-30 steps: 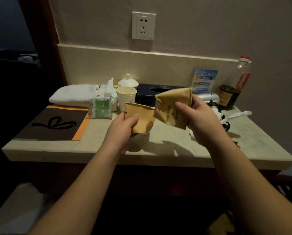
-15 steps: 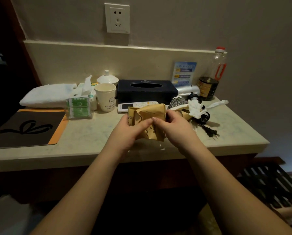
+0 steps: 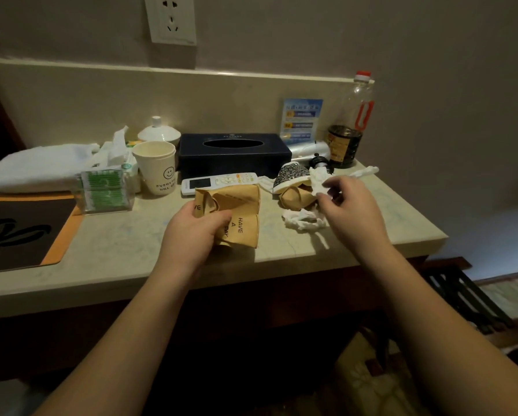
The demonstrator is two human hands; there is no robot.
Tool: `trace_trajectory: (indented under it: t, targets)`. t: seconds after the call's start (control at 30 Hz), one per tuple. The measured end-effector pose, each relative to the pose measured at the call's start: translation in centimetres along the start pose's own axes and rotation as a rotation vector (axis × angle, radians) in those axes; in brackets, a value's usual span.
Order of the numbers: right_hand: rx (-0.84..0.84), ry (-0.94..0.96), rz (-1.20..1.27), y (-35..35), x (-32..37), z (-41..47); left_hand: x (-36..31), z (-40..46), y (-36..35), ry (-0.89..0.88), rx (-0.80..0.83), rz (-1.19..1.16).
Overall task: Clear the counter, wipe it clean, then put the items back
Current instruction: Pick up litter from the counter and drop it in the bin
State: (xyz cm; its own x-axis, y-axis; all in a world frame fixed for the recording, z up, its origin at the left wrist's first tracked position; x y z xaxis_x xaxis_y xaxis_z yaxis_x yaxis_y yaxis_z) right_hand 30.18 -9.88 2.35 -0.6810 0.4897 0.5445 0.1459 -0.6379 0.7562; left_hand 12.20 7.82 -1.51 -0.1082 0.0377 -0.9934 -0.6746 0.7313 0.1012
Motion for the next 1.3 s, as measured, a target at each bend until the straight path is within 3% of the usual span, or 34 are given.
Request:
trace_trajectory:
  t: [0.17,0.43,0.63,0.93,1.3]
  targets:
    - [-0.016,-0.111,-0.326,2.1,-1.5,3.9,-0.1,0.3,-0.7,0.012,-0.007,-0.005]
    - [0.339,-0.179,-0.714,0.6,-1.1,7.5,-1.0,0.4,-2.0,-0.032,0.013,-0.051]
    - [0.395,-0.189,-0.646,-0.9,-1.3,8.1,-1.3,0.5,-2.6,-0.03,0.028,-0.092]
    - [0.283,-0.144,-0.188,2.3,-1.9,8.9,-1.1,0.9,-2.6,-0.034,0.016,-0.127]
    - [0.458,-0.219,-0.391,2.3,-5.3,7.8,-1.3,1.2,-3.3,-0.049,0.059,-0.142]
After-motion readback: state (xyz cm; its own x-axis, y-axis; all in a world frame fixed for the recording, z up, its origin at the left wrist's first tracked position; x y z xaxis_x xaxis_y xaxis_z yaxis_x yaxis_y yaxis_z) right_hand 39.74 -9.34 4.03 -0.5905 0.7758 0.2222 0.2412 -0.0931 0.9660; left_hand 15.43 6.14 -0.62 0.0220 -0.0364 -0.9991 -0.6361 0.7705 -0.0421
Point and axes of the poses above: each hand's wrist, its own z-axis towards the middle knuckle, its own y-axis out of the back of the hand, x = y × z, the point moved 5 cm from there along z, towards the middle knuckle, and after that the axes turned 8 degrees about x, right-handed, at the moved point
